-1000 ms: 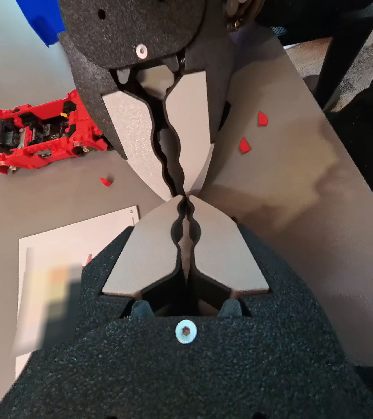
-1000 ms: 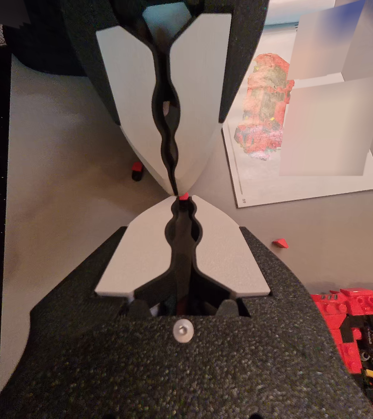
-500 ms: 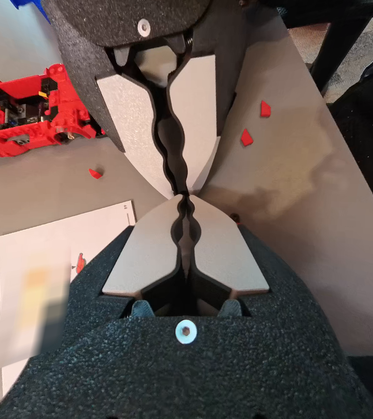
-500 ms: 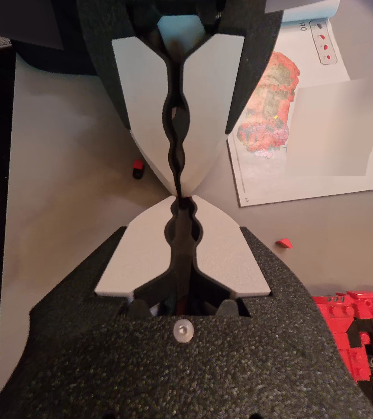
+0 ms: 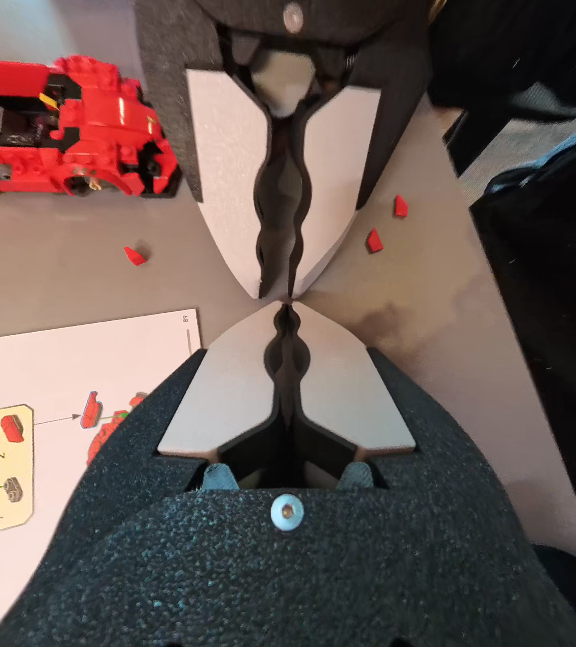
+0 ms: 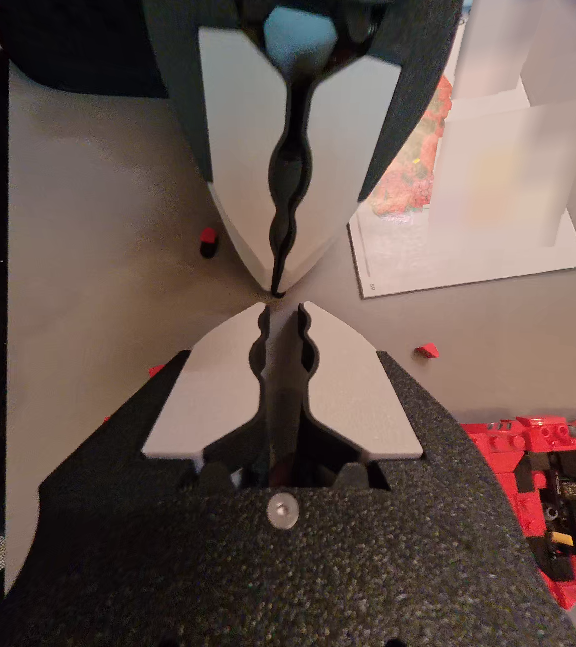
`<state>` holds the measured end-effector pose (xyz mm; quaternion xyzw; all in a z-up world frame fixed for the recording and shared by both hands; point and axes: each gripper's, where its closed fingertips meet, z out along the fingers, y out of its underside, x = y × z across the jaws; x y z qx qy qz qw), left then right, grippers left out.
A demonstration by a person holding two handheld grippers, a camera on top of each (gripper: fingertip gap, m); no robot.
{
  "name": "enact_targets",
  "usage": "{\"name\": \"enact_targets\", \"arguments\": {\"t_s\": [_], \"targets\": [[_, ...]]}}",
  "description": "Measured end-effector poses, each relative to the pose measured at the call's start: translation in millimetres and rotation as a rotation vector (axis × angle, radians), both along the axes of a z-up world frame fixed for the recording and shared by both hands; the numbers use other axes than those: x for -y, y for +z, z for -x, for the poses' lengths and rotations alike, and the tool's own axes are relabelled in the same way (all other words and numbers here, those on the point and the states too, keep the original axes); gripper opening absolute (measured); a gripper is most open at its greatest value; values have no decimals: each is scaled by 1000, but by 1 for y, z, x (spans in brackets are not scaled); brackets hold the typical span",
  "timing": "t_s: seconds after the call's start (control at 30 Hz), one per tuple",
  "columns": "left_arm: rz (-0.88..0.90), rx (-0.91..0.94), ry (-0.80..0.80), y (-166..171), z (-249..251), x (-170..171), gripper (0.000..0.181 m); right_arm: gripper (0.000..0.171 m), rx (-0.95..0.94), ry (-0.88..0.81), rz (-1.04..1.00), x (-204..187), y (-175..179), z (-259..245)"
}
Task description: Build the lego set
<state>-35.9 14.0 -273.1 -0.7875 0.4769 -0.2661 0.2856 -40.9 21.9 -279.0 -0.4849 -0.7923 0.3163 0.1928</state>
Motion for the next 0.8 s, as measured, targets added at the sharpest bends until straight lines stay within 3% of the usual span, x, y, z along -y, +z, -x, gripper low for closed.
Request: {"name": "enact_targets", "arguments": {"t_s": [0.17,0.5,0.8], "targets": [[-33,94,69,24,15,-8,0,15,-15,0,21,0,2,1],[-48,-24,58,15,34,9,0,12,-72,51,-35,18,17,9],[-73,7,108,15,38,14,0,9,82,9,-102,21,4,20]]}}
